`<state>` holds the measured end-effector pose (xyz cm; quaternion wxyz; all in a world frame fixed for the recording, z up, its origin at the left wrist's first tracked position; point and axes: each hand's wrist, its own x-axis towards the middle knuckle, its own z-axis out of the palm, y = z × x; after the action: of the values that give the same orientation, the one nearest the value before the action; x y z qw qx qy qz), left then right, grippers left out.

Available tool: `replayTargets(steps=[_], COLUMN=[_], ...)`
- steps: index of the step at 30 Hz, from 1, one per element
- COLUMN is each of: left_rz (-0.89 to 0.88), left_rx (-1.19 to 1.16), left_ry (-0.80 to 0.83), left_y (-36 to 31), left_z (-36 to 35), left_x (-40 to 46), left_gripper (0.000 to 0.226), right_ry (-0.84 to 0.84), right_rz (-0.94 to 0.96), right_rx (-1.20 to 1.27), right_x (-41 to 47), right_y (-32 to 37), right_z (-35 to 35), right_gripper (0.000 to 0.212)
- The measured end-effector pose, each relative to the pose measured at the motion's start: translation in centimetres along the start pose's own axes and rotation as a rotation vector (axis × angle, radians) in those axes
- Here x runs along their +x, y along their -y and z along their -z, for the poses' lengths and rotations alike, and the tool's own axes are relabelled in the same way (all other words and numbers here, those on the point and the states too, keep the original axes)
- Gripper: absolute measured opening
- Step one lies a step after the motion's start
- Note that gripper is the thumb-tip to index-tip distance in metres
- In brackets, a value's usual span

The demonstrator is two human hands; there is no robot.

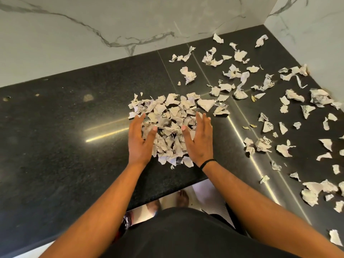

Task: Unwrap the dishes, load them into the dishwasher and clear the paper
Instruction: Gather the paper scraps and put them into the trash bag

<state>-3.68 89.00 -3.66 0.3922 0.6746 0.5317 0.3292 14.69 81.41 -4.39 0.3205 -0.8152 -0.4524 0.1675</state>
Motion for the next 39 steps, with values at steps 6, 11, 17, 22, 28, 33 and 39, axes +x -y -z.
replayTargets(steps=[6, 11, 17, 22, 28, 33, 39], left_rz=[-0.081, -0.091, -0.095, -0.122, -0.147, -0.068, 0.061], left_rx=[0.144, 0.167, 0.054, 0.092, 0.111, 0.085, -0.044], left_ry=[0.092, 0.044, 0.012, 0.021, -0.03, -0.066, -0.096], left_y=[-0.1, 0.2, -1.1, -0.7, -1.1, -1.6, -2.5], left_z=[-2.3, -2.6, -3.0, -3.3, -3.1, -2.7, -2.1], left_x=[-0.2, 0.0, 0.6, 0.7, 0.7, 0.9, 1.8], left_gripper=[0.064, 0.061, 0.055, 0.056, 0.055, 0.06, 0.059], right_ry=[0.106, 0.079, 0.04, 0.005, -0.096, -0.133, -0.252], right_rz=[0.131, 0.232, 0.247, 0.277, 0.284, 0.178, -0.126], right_rx=[-0.12, -0.08, -0.017, -0.096, -0.037, 0.081, 0.383], right_x=[0.2, 1.0, 2.0, 2.7, 3.7, 4.8, 6.0], right_y=[1.2, 1.4, 1.4, 0.9, 0.6, 0.9, 1.4], right_z=[-1.5, -1.9, -2.4, -2.7, -2.3, -1.5, 0.9], right_gripper=[0.088, 0.085, 0.078, 0.067, 0.056, 0.038, 0.021])
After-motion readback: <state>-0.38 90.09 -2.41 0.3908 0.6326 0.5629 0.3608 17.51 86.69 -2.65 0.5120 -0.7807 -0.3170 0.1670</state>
